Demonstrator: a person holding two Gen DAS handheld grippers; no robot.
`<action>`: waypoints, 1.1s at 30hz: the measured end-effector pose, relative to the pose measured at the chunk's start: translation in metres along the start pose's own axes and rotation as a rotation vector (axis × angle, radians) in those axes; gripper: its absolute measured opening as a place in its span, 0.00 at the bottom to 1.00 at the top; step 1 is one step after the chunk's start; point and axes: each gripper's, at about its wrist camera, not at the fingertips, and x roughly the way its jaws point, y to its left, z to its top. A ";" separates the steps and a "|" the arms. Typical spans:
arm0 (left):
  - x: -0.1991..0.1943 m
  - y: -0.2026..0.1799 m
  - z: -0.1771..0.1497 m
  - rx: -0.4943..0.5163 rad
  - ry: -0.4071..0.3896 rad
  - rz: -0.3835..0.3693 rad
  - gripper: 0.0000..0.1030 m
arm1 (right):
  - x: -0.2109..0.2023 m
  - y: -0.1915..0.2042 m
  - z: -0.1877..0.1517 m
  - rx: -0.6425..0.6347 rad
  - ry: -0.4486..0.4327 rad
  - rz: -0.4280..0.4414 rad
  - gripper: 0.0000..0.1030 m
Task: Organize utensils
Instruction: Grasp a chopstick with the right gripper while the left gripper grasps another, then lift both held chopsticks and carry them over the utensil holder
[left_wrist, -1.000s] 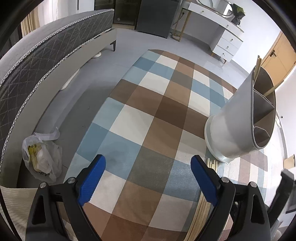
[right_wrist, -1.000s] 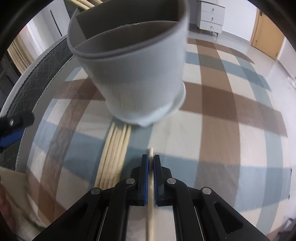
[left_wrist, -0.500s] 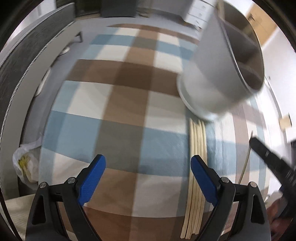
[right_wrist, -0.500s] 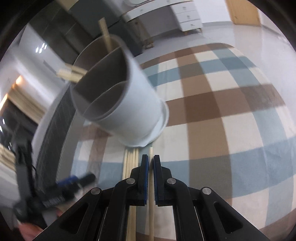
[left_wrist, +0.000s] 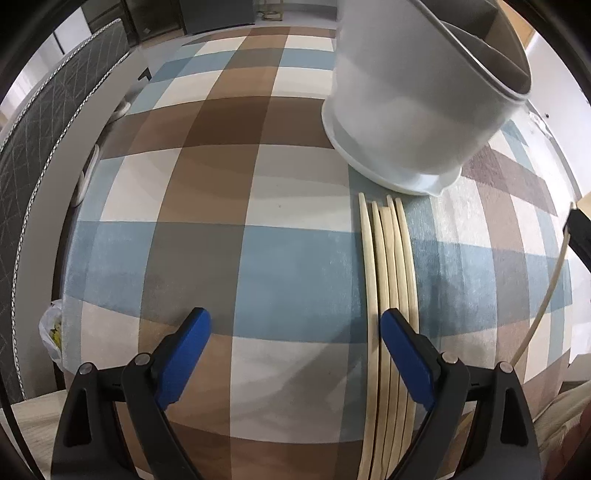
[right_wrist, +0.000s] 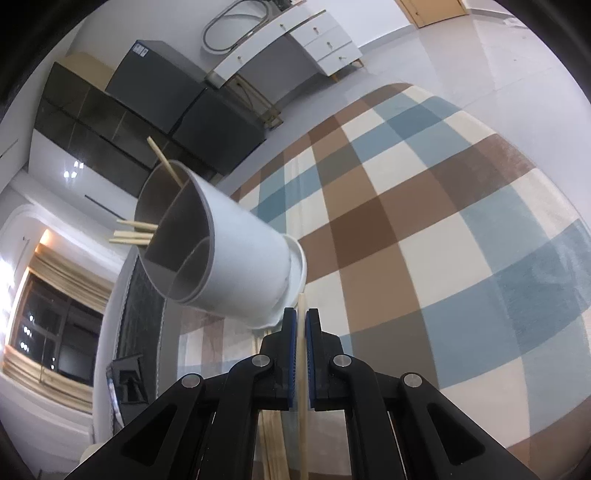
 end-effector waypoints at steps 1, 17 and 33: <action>0.001 0.001 0.002 -0.009 0.000 0.003 0.88 | -0.002 0.000 0.000 0.000 -0.003 -0.001 0.04; 0.010 -0.028 0.042 0.132 -0.034 -0.030 0.03 | -0.008 0.007 0.010 0.000 -0.075 -0.030 0.04; -0.039 -0.008 0.029 0.092 -0.153 -0.079 0.00 | -0.031 0.031 0.013 -0.121 -0.162 -0.037 0.04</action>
